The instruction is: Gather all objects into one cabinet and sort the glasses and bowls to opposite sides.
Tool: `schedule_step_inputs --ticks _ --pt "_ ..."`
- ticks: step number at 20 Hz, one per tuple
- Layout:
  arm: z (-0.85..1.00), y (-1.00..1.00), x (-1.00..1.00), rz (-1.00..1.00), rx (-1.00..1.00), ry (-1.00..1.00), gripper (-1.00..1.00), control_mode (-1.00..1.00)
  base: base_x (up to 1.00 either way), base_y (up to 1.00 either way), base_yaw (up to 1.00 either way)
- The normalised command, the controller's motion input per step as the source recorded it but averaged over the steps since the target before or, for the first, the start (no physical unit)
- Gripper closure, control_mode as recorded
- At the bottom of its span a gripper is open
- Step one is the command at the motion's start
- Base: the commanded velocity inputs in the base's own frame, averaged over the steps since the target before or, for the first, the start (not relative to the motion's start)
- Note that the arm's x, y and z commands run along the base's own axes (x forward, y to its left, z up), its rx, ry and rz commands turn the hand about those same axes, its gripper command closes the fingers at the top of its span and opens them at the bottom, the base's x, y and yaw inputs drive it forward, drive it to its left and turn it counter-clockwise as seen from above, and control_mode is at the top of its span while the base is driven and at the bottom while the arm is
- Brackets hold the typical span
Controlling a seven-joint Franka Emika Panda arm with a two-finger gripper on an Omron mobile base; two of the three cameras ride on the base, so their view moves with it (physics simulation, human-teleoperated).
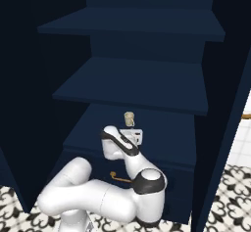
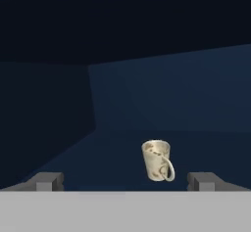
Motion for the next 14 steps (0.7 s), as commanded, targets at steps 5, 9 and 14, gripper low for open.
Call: schedule_step_inputs --ticks 5,9,14 --pt "0.0 0.0 0.45 0.0 0.03 0.0 -1.0 -1.0 0.0 0.0 0.0" --pt "-0.01 -0.01 0.37 0.0 0.0 0.0 -1.0 -1.0 0.0 0.0 0.0" --pt "-0.02 0.0 0.28 0.0 0.0 0.0 -1.0 -1.0 0.0 0.0 0.0"
